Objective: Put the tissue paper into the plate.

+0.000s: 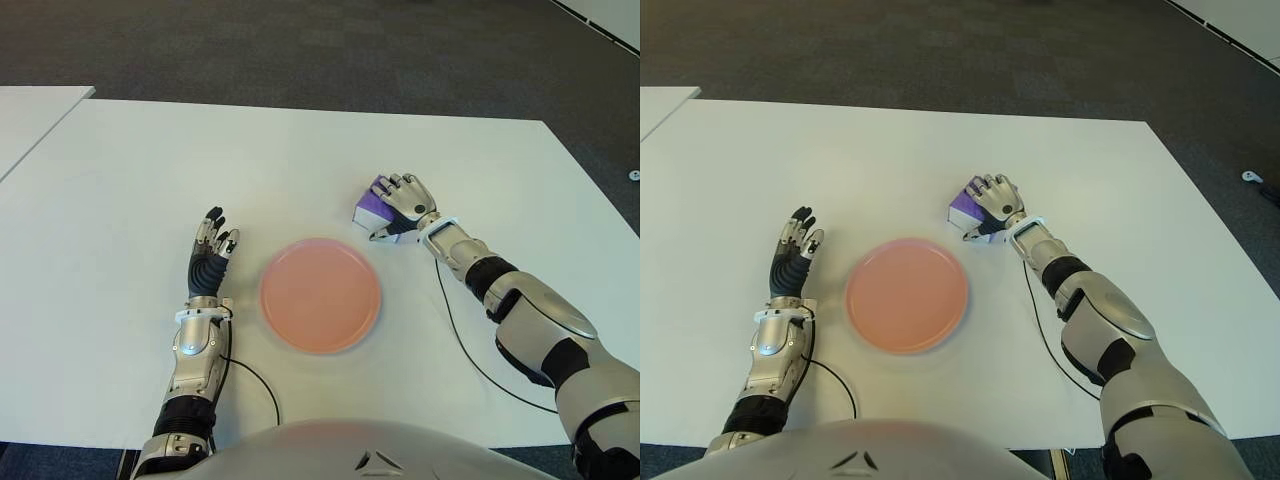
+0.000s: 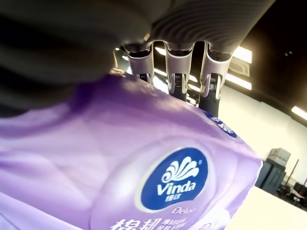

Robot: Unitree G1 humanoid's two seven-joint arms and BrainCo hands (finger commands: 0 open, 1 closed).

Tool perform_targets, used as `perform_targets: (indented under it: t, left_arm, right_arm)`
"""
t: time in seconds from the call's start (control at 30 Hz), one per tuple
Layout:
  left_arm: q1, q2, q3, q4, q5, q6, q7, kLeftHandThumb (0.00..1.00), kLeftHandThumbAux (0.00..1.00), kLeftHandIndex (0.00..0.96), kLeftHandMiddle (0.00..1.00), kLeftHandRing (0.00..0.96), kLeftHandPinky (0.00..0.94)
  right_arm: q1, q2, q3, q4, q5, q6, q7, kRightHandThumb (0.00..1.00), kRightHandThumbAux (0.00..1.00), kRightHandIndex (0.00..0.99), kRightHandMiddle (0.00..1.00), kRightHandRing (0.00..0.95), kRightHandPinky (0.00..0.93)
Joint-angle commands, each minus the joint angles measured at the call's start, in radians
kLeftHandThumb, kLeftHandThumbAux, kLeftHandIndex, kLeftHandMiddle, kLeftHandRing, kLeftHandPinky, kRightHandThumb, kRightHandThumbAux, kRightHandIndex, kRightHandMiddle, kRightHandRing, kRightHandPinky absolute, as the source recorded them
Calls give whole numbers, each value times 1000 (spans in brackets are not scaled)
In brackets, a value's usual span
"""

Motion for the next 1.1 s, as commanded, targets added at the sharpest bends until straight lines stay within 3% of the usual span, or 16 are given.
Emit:
perform_targets:
  t: [0.03, 0.3, 0.37, 0.43, 0.53, 1.1]
  left_arm:
    - [72, -16, -13, 36, 13, 14, 2, 0, 484, 0, 0, 0, 0]
    - [81, -12, -11, 29, 11, 20, 0, 0, 481, 0, 0, 0, 0]
    - [84, -12, -9, 26, 10, 23, 2, 0, 481, 0, 0, 0, 0]
    - [87, -13, -8, 22, 10, 25, 4, 0, 481, 0, 0, 0, 0]
    - [92, -15, -4, 19, 11, 24, 11, 0, 485, 0, 0, 0, 0]
    - [105, -11, 4, 29, 22, 3, 24, 0, 484, 0, 0, 0, 0]
  right_arm:
    - [264, 25, 7, 95, 32, -130, 193, 941, 661, 377, 483, 525, 707]
    - [293, 48, -88, 91, 130, -147, 258, 950, 662, 376, 495, 535, 791]
    - [296, 51, -100, 88, 144, -153, 282, 892, 673, 387, 518, 704, 809]
    - [298, 55, -106, 89, 149, -155, 294, 872, 677, 391, 526, 762, 816]
    - [305, 102, -108, 141, 147, -150, 298, 859, 679, 394, 531, 809, 820]
    - [322, 107, -147, 173, 181, -232, 292, 855, 679, 398, 533, 842, 803]
